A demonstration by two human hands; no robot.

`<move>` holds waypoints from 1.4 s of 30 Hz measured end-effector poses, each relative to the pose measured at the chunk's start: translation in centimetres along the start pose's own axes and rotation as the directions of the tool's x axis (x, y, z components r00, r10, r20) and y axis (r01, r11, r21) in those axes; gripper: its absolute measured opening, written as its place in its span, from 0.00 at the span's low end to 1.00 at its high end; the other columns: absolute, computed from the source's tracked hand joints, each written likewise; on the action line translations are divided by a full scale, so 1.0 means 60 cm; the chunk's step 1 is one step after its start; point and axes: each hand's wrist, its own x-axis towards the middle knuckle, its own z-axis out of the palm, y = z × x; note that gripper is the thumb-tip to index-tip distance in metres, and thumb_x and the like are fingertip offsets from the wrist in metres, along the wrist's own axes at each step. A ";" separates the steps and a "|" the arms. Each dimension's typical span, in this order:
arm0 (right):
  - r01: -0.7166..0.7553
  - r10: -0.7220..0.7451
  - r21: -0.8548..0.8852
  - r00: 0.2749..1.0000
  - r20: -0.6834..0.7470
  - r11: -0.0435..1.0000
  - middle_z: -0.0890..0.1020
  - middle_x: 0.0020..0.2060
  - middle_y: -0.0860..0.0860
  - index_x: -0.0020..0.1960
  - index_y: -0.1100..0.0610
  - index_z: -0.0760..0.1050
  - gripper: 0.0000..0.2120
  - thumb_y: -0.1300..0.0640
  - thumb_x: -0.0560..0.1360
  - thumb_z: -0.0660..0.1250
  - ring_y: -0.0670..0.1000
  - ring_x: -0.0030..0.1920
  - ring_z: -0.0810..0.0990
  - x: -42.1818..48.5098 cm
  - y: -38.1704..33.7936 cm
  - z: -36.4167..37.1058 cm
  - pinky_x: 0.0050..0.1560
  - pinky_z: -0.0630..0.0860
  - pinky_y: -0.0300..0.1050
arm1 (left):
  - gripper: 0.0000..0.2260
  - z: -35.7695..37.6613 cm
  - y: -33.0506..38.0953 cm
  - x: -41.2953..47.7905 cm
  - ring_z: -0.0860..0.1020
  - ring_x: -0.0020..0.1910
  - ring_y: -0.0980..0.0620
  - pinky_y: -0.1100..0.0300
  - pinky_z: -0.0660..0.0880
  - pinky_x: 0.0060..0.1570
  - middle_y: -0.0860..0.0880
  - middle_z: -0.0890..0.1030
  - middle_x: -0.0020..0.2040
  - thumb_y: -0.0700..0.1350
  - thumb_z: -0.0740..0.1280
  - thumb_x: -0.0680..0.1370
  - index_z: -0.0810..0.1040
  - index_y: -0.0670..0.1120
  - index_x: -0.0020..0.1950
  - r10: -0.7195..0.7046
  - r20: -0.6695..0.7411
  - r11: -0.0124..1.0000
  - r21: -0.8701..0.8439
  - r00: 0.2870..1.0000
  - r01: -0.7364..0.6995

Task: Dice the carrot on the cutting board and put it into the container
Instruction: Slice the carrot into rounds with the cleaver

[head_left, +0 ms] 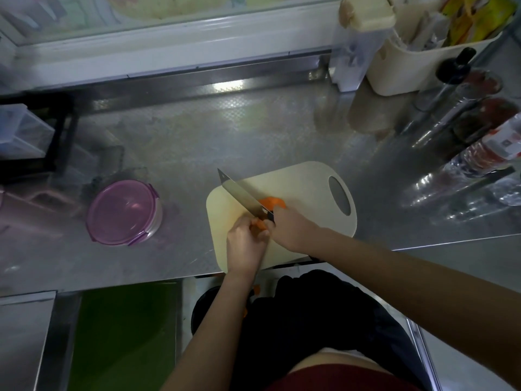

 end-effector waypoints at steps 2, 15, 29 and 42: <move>-0.011 0.011 0.011 0.999 0.032 1.000 0.76 0.57 0.62 0.65 0.63 0.67 0.18 0.53 0.79 0.58 0.61 0.56 0.76 -0.010 0.004 -0.009 0.55 0.71 0.47 | 0.05 -0.001 -0.002 0.001 0.78 0.45 0.46 0.66 0.67 0.44 0.44 0.81 0.45 0.38 0.71 0.70 0.79 0.40 0.45 -0.009 0.013 1.000 -0.013 1.000 0.009; -0.075 0.076 -0.040 0.997 0.028 0.996 0.78 0.50 0.61 0.57 0.63 0.70 0.16 0.50 0.80 0.57 0.58 0.46 0.77 -0.073 0.057 -0.007 0.47 0.71 0.47 | 0.06 0.002 -0.008 0.007 0.76 0.45 0.50 0.68 0.65 0.44 0.47 0.79 0.45 0.42 0.73 0.70 0.78 0.43 0.44 0.004 0.020 1.000 0.023 1.000 -0.004; -0.002 -0.007 -0.081 0.994 -0.111 0.997 0.78 0.53 0.63 0.57 0.66 0.69 0.18 0.50 0.80 0.56 0.61 0.53 0.76 -0.003 0.021 0.032 0.48 0.69 0.49 | 0.08 -0.001 -0.010 0.010 0.79 0.46 0.46 0.63 0.70 0.48 0.44 0.82 0.47 0.38 0.71 0.69 0.80 0.40 0.47 0.036 0.031 0.999 0.014 0.999 -0.036; -0.018 0.036 0.179 0.995 -0.096 0.984 0.78 0.51 0.61 0.55 0.65 0.71 0.15 0.52 0.80 0.58 0.59 0.53 0.76 -0.012 0.040 0.015 0.49 0.68 0.45 | 0.09 0.002 -0.027 0.008 0.76 0.46 0.54 0.72 0.67 0.46 0.49 0.79 0.47 0.42 0.72 0.72 0.76 0.44 0.49 0.017 0.046 0.997 -0.073 0.999 -0.013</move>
